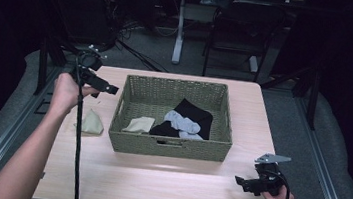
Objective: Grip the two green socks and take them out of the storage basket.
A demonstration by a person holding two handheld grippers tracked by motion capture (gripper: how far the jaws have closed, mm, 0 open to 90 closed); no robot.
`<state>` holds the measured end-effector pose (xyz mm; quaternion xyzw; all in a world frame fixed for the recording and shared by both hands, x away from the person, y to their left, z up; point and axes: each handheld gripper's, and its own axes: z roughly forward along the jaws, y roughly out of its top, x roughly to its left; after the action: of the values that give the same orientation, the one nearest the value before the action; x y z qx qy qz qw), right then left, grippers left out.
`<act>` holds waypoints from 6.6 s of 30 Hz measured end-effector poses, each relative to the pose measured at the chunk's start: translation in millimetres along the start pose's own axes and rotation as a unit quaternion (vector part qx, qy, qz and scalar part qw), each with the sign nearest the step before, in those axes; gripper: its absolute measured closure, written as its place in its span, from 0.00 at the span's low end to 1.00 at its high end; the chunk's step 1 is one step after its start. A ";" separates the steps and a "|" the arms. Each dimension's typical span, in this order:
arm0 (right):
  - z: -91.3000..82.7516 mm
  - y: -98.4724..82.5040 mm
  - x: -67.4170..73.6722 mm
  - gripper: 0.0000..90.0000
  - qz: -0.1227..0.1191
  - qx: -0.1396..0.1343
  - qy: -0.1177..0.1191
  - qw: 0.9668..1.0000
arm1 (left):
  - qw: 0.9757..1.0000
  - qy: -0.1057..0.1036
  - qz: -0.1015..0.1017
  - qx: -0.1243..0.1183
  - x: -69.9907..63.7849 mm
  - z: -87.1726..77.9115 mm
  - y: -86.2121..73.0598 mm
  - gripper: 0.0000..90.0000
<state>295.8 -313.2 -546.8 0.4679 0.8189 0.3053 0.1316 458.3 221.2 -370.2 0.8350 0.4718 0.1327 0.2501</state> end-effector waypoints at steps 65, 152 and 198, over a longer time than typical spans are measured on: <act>-0.8 -0.5 -0.3 0.08 -0.002 -0.003 0.000 1.000 | 0.966 -0.014 0.075 0.246 -65.7 174.5 6.8 0.79; 1.3 -1.6 -0.8 0.08 -0.001 0.009 0.001 1.000 | 0.999 0.003 0.032 -0.010 17.4 -72.2 17.7 0.97; 2.1 -2.0 0.2 0.08 0.001 0.009 0.000 1.000 | 0.989 -0.008 -0.120 0.084 82.9 97.8 -130.6 0.60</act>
<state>295.3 -312.9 -549.6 0.4696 0.8211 0.2982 0.1277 452.0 319.5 -524.4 0.7912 0.5762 0.0547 0.1977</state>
